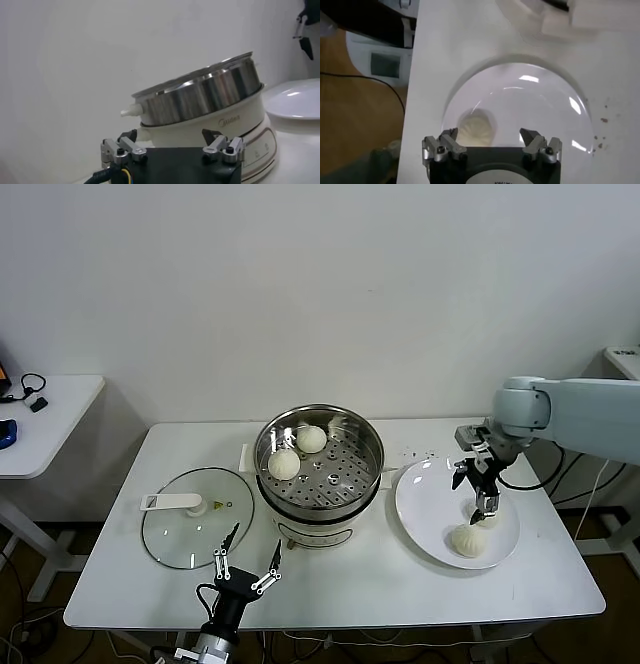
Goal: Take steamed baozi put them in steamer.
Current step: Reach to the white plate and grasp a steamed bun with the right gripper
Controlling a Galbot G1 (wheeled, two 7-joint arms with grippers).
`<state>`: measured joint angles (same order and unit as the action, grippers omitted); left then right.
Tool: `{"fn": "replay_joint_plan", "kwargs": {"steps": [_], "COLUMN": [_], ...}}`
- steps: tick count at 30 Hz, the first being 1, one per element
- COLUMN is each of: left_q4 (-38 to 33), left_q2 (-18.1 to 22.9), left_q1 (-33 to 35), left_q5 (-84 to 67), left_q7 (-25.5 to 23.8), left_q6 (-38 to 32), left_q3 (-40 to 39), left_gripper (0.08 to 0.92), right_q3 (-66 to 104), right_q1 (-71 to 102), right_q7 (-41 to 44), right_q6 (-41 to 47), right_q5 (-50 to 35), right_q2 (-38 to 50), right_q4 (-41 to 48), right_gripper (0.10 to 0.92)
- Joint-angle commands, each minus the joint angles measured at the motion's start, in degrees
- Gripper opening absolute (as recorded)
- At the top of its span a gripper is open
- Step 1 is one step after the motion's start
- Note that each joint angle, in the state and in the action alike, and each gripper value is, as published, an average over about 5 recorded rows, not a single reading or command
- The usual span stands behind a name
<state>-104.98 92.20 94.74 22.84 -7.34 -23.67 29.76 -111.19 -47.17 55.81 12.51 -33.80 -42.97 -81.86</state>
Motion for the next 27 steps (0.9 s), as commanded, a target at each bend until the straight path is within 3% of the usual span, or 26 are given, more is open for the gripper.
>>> {"fn": "replay_joint_plan", "kwargs": {"steps": [1,27], "left_q4": [0.16,0.88], "left_q2": [2.64,2.65], "left_q1": [-0.02,-0.47], "left_q5": [0.03,-0.22], "left_q7": [0.06,-0.03], "left_q6": [0.03,0.14], "left_q3": [-0.04,0.47], "left_gripper": [0.823,0.823], "right_q3": [1.29,6.98], "right_q1": [5.15,16.66], "right_q7": [-0.54,-2.83], "right_q6": [0.36,0.59], "right_q5": [2.66,6.57], "right_q2": [1.94,1.03], "right_q4": [0.44,6.94], "right_gripper": [0.823,0.823]}}
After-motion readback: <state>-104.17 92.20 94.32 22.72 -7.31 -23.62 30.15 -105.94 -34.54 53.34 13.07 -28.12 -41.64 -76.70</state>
